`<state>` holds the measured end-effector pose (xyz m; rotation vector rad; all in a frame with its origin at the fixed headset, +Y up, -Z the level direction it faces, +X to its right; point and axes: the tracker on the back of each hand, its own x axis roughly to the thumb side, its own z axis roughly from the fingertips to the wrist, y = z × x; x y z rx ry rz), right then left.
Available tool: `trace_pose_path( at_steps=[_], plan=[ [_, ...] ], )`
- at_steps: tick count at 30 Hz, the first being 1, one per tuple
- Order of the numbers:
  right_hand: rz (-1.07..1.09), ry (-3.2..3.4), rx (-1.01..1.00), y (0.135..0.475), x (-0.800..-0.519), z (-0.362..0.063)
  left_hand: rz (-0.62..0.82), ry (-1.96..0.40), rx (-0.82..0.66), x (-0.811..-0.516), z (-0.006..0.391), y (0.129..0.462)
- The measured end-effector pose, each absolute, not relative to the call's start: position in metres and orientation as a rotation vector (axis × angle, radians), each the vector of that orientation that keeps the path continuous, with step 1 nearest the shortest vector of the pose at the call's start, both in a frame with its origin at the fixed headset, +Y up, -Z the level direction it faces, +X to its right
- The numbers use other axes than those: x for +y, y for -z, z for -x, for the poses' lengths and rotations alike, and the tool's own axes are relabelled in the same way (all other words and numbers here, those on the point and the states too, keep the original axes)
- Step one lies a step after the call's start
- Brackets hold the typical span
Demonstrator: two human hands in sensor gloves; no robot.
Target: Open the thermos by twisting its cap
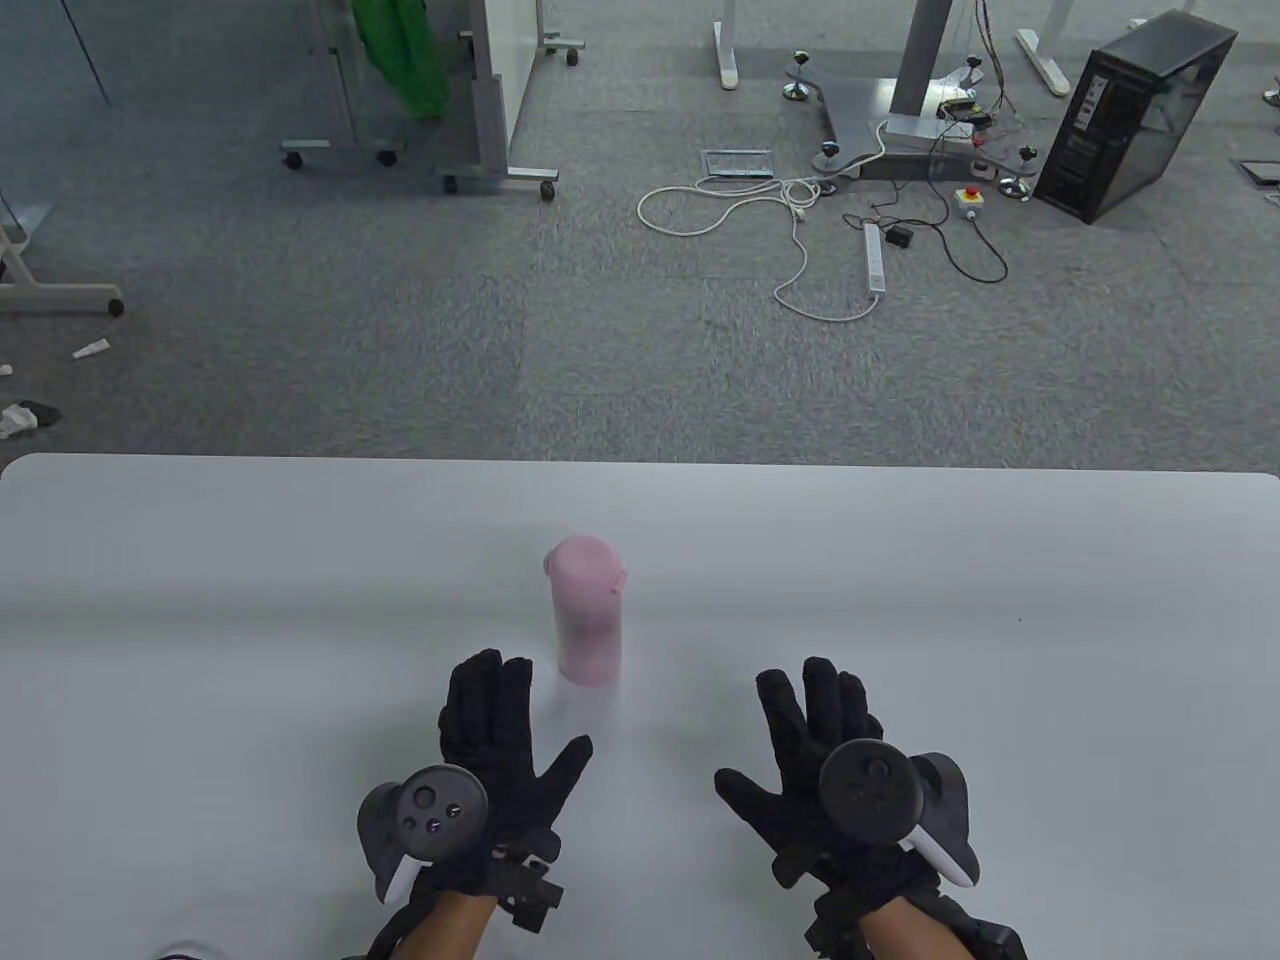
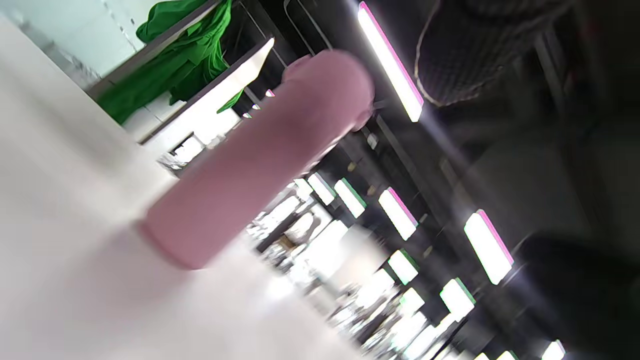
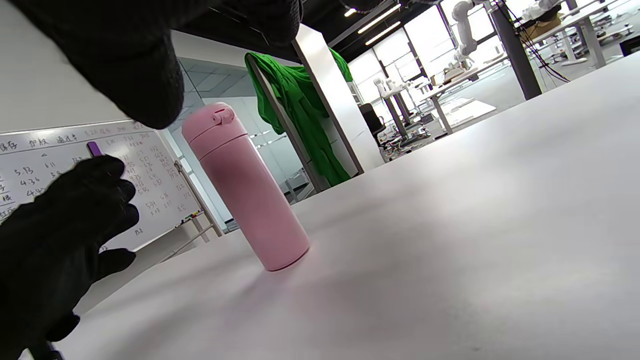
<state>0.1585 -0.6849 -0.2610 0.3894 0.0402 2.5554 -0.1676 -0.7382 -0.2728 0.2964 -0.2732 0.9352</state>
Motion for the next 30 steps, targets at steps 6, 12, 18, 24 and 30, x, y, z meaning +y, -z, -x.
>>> trace_pose_path(
  at_steps=[6, 12, 18, 24, 30],
  plan=[
    [-0.372, -2.504, 0.011, 0.26, -0.679, -0.167, -0.274, -1.19, -0.214, -0.735, 0.162, 0.29],
    [-0.392, -2.49, 0.032, 0.26, -0.678, -0.164, -0.216, -1.263, -0.193, -0.741, 0.166, 0.316],
    [-0.383, -2.467, 0.054, 0.262, -0.677, -0.169, -0.184, -1.324, -0.119, -0.758, 0.158, 0.339],
    [-0.4, -2.401, 0.104, 0.262, -0.679, -0.168, -0.152, -1.36, -0.054, -0.773, 0.145, 0.357],
    [-0.399, -2.383, 0.124, 0.264, -0.679, -0.171, -0.112, -1.424, 0.002, -0.784, 0.143, 0.365]
  ],
)
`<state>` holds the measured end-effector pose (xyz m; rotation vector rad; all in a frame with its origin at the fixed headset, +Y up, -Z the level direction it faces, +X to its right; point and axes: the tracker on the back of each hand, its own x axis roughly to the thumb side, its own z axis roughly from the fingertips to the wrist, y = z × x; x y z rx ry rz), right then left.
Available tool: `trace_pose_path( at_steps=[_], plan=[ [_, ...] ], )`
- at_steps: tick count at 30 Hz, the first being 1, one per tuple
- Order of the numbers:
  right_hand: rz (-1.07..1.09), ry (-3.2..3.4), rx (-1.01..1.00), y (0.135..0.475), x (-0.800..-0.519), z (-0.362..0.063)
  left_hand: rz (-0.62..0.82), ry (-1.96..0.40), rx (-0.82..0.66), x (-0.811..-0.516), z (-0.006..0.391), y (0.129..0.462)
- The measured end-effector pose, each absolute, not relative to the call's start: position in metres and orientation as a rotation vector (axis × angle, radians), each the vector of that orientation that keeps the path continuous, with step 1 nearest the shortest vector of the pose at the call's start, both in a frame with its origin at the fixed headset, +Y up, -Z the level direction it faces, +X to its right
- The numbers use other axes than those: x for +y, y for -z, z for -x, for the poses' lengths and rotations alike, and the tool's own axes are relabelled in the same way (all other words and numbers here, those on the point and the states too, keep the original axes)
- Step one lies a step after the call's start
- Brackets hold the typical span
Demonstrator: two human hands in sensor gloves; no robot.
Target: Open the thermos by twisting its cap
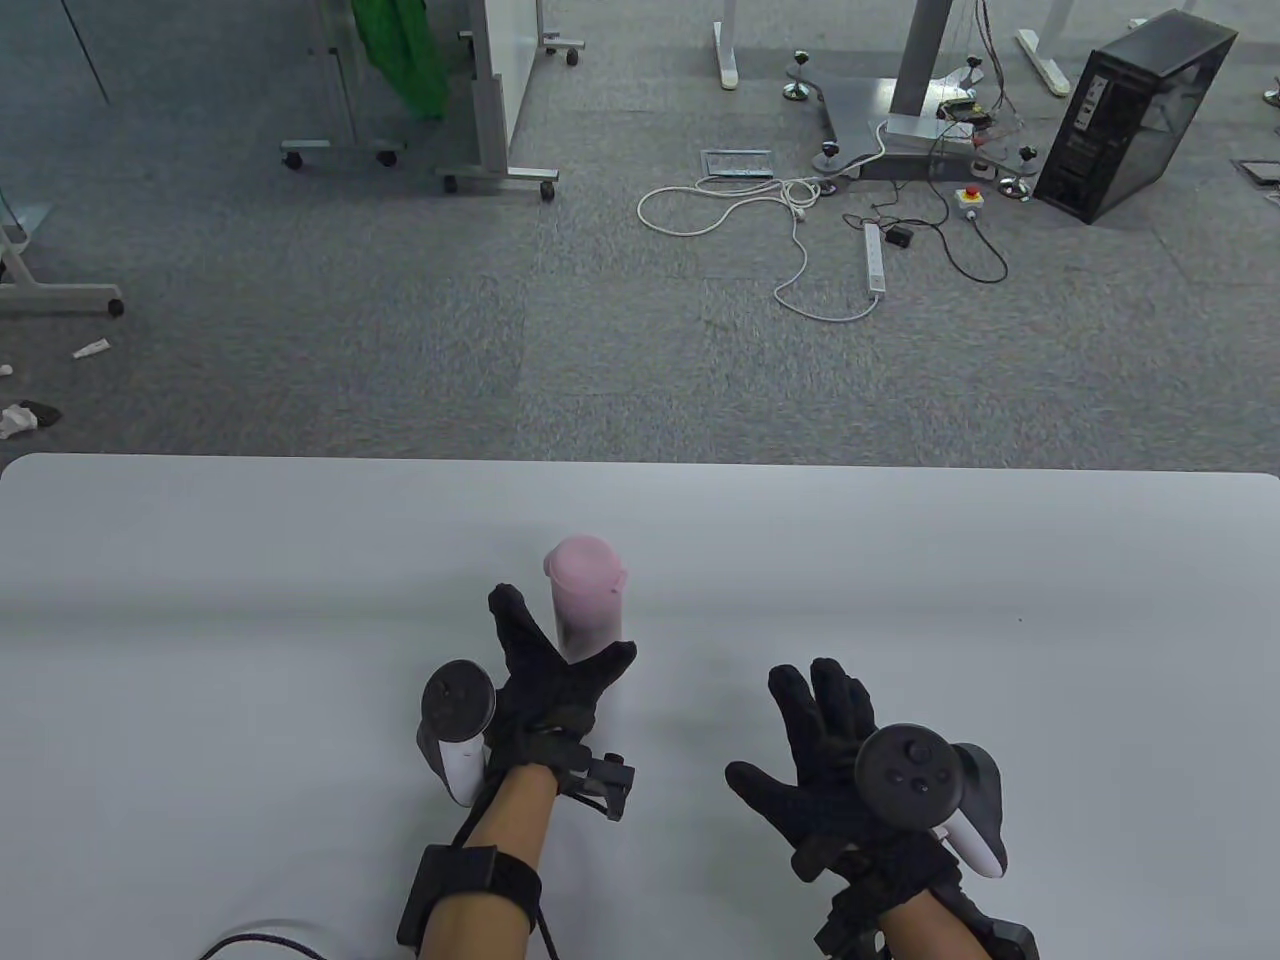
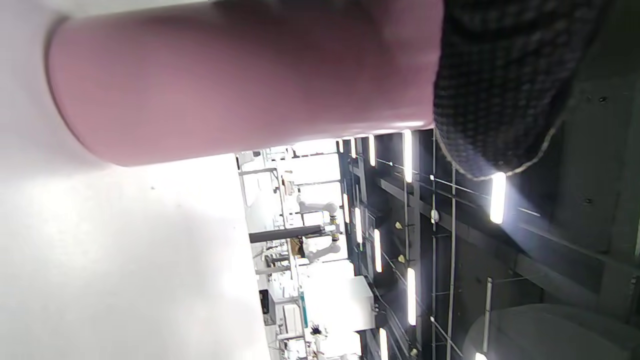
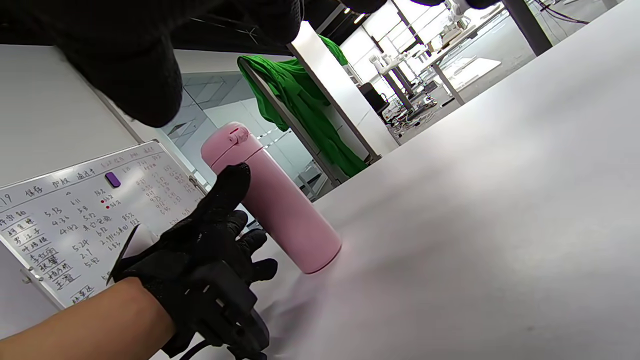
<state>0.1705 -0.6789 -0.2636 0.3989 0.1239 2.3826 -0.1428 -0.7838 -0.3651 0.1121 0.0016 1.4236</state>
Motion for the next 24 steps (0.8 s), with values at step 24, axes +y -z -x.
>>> trace_pose_path(
  at_steps=[24],
  plan=[
    [-0.427, -2.286, 0.134, 0.264, -0.675, -0.175, -0.156, -1.451, 0.141, -0.795, 0.123, 0.389]
  ],
)
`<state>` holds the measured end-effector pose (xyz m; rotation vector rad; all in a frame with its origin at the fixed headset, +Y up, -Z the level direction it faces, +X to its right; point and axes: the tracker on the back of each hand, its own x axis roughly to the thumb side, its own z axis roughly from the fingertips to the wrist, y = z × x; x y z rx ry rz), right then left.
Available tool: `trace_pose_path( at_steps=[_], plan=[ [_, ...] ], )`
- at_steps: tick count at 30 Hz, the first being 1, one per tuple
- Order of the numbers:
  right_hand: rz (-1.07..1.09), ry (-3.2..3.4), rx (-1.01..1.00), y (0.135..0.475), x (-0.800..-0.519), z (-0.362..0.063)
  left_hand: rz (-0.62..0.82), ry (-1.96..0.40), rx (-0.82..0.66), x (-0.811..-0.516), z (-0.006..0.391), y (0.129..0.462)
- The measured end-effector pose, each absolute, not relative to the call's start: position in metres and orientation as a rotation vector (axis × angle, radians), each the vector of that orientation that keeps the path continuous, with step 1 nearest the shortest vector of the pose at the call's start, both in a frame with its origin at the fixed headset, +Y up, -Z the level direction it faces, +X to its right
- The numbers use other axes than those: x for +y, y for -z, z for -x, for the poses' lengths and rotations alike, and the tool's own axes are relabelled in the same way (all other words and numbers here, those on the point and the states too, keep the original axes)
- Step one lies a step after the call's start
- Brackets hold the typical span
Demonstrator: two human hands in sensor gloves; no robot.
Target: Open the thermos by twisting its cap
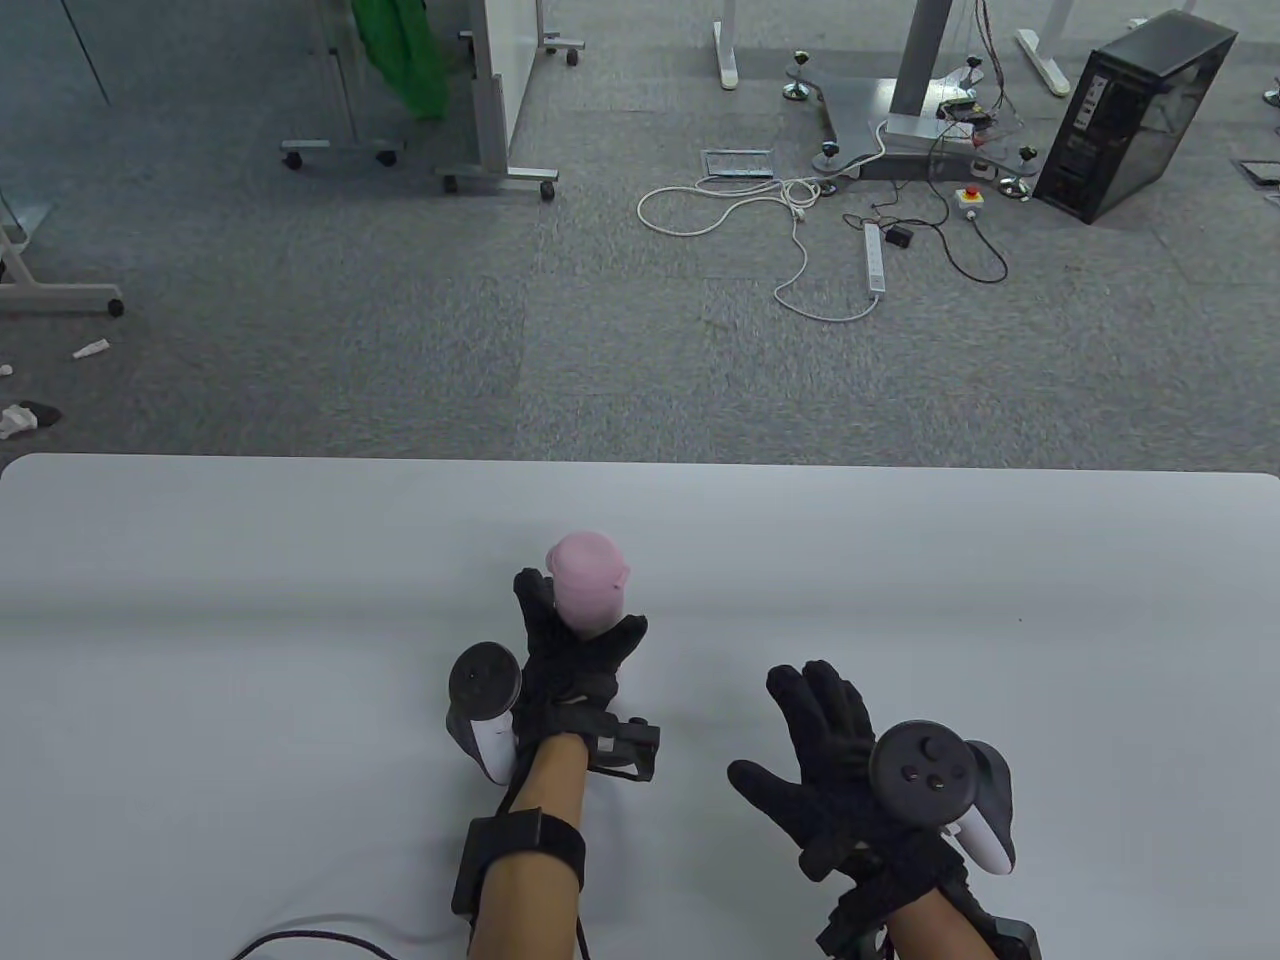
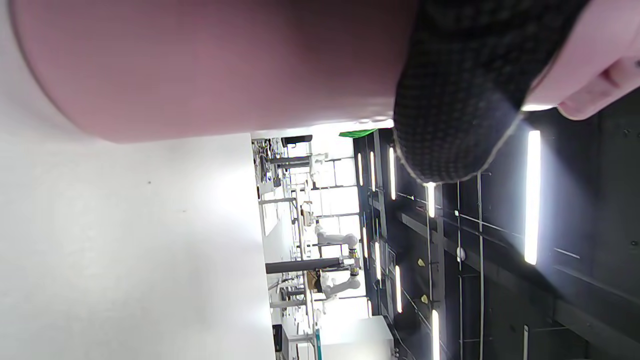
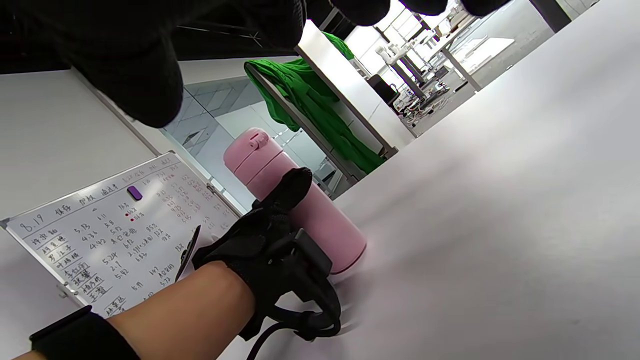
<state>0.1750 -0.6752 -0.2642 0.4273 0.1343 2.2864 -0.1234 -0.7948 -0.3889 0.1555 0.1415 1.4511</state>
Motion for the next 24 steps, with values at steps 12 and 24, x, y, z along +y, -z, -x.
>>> trace_pose_path(
  at_steps=[12, 24],
  plan=[
    [-0.421, -2.277, 0.136, 0.265, -0.676, -0.177, -0.169, -1.356, 0.198, -0.791, 0.123, 0.391],
    [-0.362, -2.289, 0.114, 0.27, -0.677, -0.187, -0.194, -1.408, 0.195, -0.789, 0.12, 0.387]
  ],
)
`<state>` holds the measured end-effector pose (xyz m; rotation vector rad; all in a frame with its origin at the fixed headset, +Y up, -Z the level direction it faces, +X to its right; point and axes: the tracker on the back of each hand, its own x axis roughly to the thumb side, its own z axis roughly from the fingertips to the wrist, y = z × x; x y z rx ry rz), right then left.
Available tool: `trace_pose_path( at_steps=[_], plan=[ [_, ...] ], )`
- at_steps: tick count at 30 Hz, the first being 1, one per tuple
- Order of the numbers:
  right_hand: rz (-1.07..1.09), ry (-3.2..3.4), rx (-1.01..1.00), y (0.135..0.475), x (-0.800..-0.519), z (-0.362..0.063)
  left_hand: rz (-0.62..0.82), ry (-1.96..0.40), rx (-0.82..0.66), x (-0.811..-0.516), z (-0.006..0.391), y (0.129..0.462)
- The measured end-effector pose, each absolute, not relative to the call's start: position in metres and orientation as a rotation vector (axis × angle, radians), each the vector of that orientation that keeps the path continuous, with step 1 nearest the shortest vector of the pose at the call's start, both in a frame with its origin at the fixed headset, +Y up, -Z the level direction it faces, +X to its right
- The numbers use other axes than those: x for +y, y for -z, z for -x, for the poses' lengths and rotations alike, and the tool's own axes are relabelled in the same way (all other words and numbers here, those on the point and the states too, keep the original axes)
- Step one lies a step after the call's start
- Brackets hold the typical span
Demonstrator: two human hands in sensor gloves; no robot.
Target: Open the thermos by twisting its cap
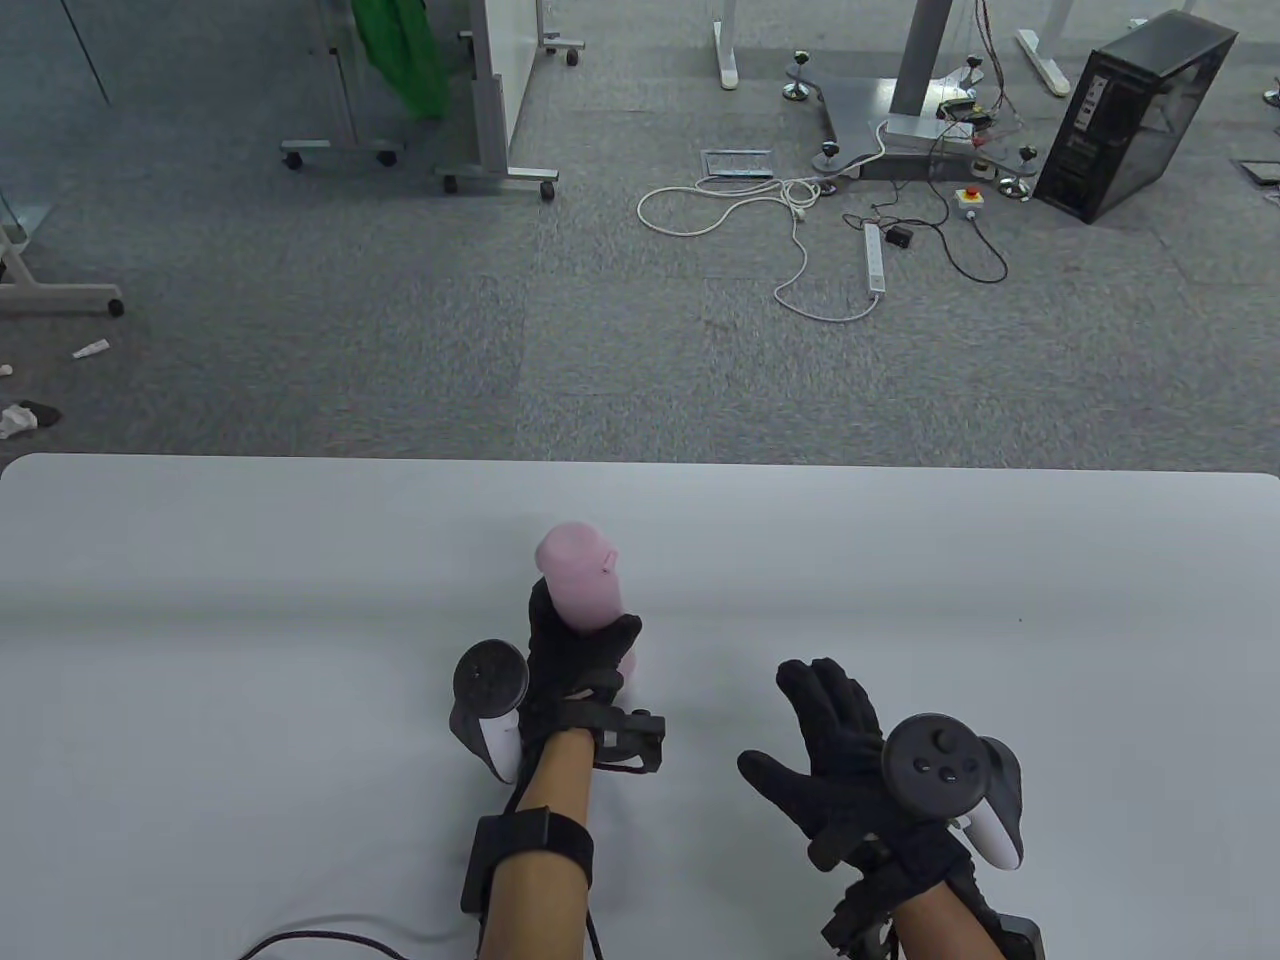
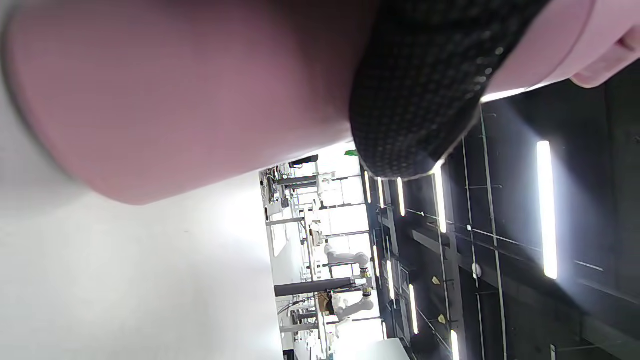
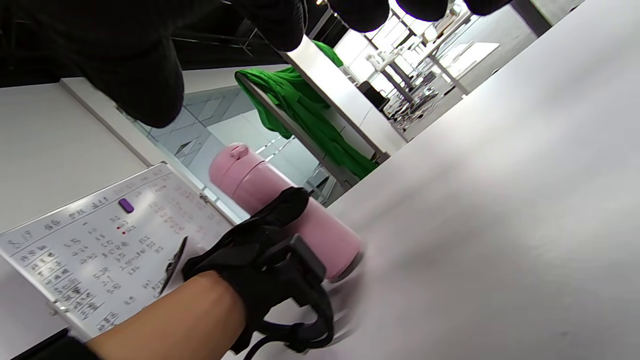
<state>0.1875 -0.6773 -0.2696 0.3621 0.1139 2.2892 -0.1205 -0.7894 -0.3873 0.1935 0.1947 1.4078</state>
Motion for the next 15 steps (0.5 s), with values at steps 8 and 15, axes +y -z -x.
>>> trace_pose_path(
  at_steps=[8, 15],
  plan=[
    [-0.307, -2.27, 0.087, 0.273, -0.678, -0.199, -0.19, -1.403, 0.133, -0.78, 0.117, 0.377],
    [-0.3, -2.302, 0.072, 0.275, -0.68, -0.197, -0.14, -1.435, 0.015, -0.774, 0.103, 0.355]
  ],
)
